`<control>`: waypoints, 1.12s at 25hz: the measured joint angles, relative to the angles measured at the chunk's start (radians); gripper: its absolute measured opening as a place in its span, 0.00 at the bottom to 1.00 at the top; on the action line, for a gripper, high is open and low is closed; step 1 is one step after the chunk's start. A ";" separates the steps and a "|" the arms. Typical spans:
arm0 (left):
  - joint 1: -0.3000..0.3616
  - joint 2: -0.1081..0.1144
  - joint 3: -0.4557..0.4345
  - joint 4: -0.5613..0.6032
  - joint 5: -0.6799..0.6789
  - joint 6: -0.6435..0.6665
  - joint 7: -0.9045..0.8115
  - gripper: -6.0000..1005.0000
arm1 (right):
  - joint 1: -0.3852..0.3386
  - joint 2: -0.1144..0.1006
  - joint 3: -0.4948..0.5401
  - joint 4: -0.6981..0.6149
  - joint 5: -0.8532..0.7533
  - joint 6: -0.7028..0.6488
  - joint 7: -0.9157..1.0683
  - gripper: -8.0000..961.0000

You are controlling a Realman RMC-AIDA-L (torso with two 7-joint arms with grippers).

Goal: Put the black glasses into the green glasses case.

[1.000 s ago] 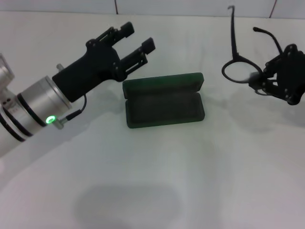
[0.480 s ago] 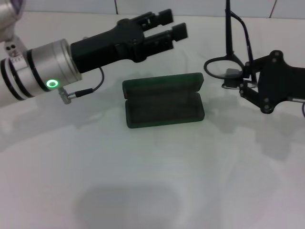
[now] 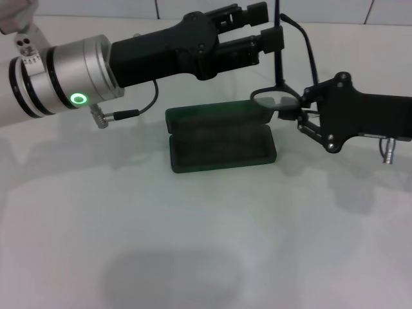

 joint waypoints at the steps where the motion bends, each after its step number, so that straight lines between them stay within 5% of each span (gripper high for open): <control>1: -0.004 0.000 0.000 0.000 0.010 -0.001 -0.013 0.71 | 0.004 0.000 -0.006 0.006 0.008 0.001 -0.010 0.11; 11: -0.057 0.007 -0.003 0.001 0.134 -0.092 -0.147 0.71 | 0.008 0.001 -0.087 0.012 0.153 0.012 -0.154 0.11; 28: -0.106 0.009 0.001 0.004 0.226 -0.097 -0.221 0.71 | -0.021 0.001 -0.101 0.018 0.166 0.011 -0.199 0.11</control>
